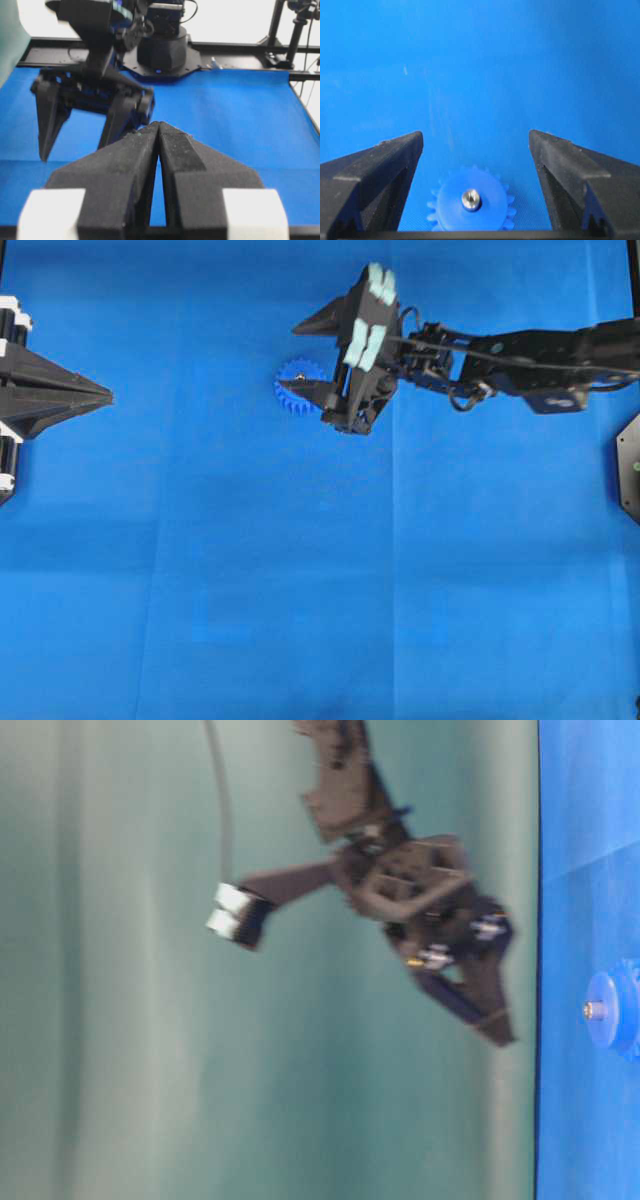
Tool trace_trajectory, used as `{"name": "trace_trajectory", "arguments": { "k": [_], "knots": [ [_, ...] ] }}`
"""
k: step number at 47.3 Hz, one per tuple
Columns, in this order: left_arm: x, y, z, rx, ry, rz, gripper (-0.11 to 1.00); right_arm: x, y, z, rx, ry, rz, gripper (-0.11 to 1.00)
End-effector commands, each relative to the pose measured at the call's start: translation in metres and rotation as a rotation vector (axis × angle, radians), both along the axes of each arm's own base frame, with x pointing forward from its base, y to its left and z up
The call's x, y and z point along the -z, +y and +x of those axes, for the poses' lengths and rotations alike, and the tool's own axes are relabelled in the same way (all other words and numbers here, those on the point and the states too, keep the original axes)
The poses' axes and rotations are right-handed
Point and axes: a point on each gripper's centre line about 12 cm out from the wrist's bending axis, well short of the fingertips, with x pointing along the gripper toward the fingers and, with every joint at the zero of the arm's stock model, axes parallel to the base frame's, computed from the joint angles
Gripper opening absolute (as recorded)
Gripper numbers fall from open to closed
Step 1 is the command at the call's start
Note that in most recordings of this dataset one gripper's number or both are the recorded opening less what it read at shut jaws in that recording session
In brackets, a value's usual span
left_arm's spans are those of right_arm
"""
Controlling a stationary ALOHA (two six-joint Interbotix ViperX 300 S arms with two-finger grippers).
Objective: Insert the shaft placed at a random location into the center hole of the small gear at another random location.
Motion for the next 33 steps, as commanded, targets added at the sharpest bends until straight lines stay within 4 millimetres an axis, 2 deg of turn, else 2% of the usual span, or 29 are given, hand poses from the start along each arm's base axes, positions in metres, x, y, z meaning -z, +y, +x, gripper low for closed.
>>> {"name": "trace_trajectory", "arguments": {
  "k": [1, 6, 12, 18, 25, 33],
  "knots": [
    [-0.005, 0.0, 0.001, -0.001, -0.014, 0.002, 0.0, -0.03, 0.001, -0.002, -0.004, -0.06, -0.009, 0.74],
    [-0.005, 0.0, 0.001, -0.001, -0.014, 0.002, 0.0, -0.035, 0.003, -0.004, -0.007, -0.063, -0.007, 0.74],
    [-0.005, 0.0, 0.001, -0.001, -0.014, 0.002, 0.0, -0.032, 0.005, -0.007, -0.012, -0.052, -0.002, 0.74],
    [-0.005, 0.0, 0.001, -0.001, -0.012, 0.0, 0.0, -0.031, 0.013, -0.018, -0.025, -0.045, 0.001, 0.74],
    [-0.006, 0.0, -0.001, -0.001, -0.009, 0.0, 0.0, -0.032, 0.022, -0.041, -0.037, -0.04, 0.001, 0.74],
    [-0.006, 0.0, -0.002, -0.001, -0.005, 0.0, 0.0, -0.034, 0.032, -0.08, -0.048, -0.042, 0.003, 0.74]
  ]
}}
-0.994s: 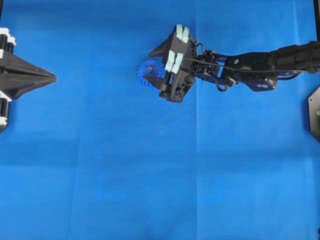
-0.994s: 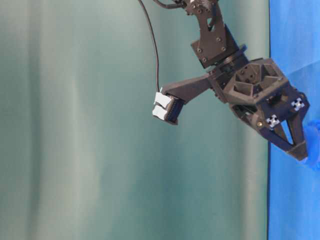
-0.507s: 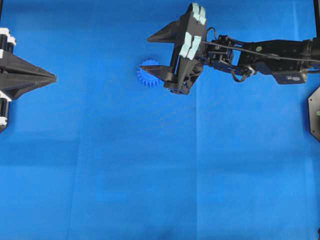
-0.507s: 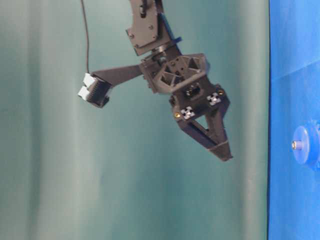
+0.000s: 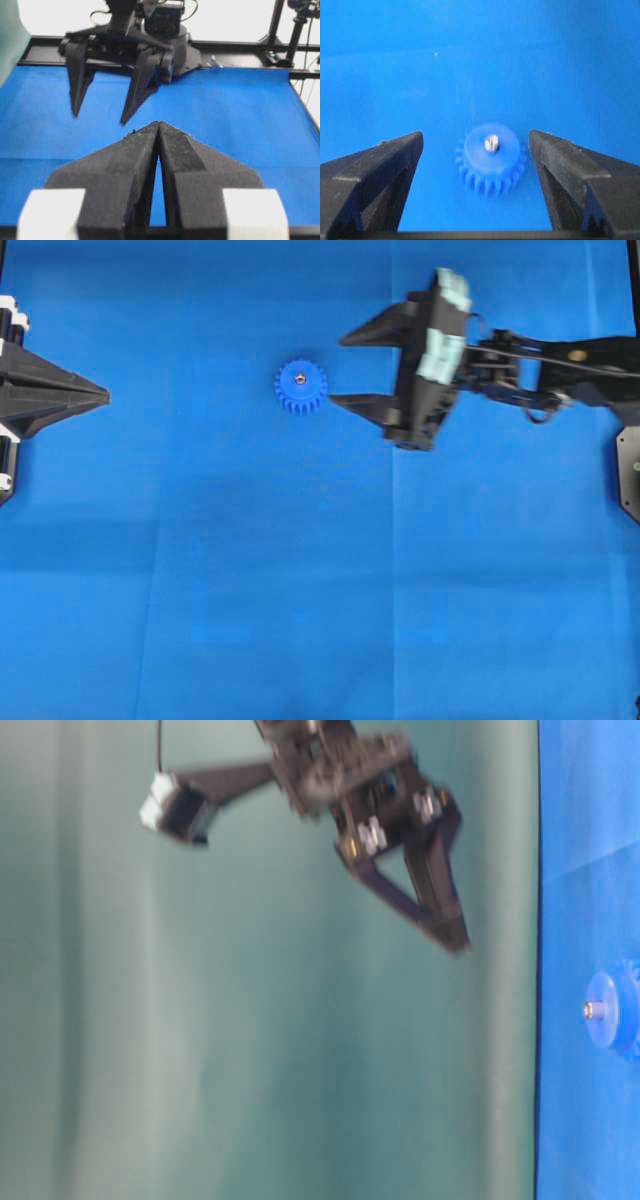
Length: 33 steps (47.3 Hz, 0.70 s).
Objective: Insert the shaft placed at a random location into the center hole of the small gear at another random location.
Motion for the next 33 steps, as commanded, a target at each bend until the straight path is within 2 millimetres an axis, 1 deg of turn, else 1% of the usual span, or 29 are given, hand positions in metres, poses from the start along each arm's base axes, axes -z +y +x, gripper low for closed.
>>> {"name": "trace_trajectory", "arguments": {
  "k": [1, 8, 14, 19, 25, 33],
  "knots": [
    [-0.006, 0.0, 0.001, -0.001, -0.014, 0.0, 0.0, -0.013, 0.006, -0.02, -0.008, -0.043, -0.005, 0.74],
    [-0.006, 0.0, 0.0, -0.001, -0.017, -0.001, 0.0, -0.017, 0.013, -0.056, -0.011, -0.066, -0.003, 0.74],
    [-0.007, 0.0, -0.001, -0.001, -0.021, -0.001, 0.0, -0.024, 0.018, -0.082, -0.018, -0.094, 0.0, 0.74],
    [-0.008, 0.0, -0.002, -0.001, -0.025, -0.001, 0.0, -0.03, 0.021, -0.099, -0.027, -0.104, 0.002, 0.74],
    [-0.007, 0.0, -0.002, -0.001, -0.025, 0.0, 0.0, -0.033, 0.022, -0.11, -0.028, -0.12, 0.003, 0.74],
    [-0.007, 0.0, -0.002, -0.001, -0.023, -0.001, 0.0, -0.032, 0.023, -0.11, -0.03, -0.116, 0.004, 0.74]
  ]
}}
